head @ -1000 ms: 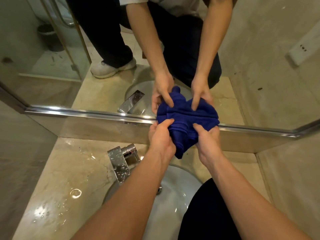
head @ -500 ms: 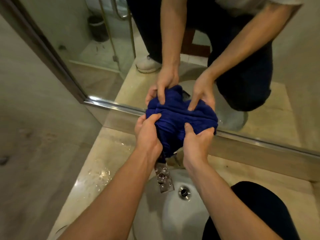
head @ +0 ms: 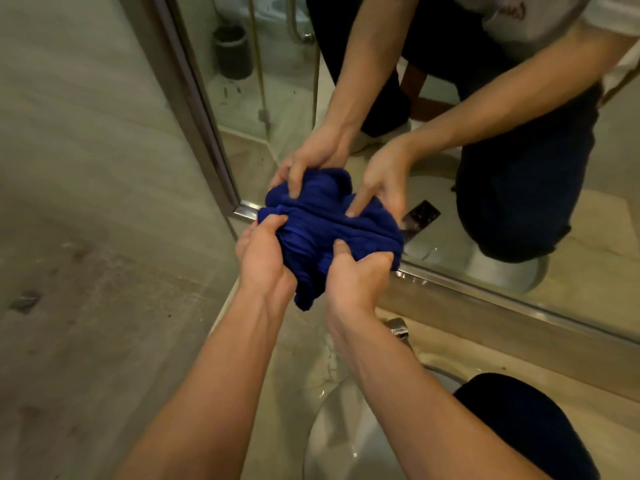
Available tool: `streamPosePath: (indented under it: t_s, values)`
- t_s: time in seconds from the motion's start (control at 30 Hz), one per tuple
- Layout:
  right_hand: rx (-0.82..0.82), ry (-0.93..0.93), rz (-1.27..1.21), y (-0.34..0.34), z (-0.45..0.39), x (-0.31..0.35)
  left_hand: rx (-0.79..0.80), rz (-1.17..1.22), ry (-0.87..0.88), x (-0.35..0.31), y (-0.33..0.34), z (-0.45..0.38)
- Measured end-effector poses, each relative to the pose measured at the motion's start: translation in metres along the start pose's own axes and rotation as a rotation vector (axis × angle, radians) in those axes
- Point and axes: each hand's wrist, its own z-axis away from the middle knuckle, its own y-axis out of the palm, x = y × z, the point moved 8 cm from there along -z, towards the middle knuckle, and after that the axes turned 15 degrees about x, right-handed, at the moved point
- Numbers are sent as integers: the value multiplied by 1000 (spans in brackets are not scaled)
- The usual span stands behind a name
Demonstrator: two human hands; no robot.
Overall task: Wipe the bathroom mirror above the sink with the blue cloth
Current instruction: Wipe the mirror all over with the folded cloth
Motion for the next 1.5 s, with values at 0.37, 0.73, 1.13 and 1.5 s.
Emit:
streamPosePath:
  t_s: [0.37,0.73,1.13,1.5]
  values:
    - [13,158,-385,67,11,-5,-164,-89,175,-51,1,12]
    - [40,117,-857,-45,14,13,87,-169,110,20,67,59]
    - [-42,-147,-813,-137,19,50,196,-41,7,60,132,101]
    - [134,87,-719,-147,9,10,160,-295,-89,84,105,98]
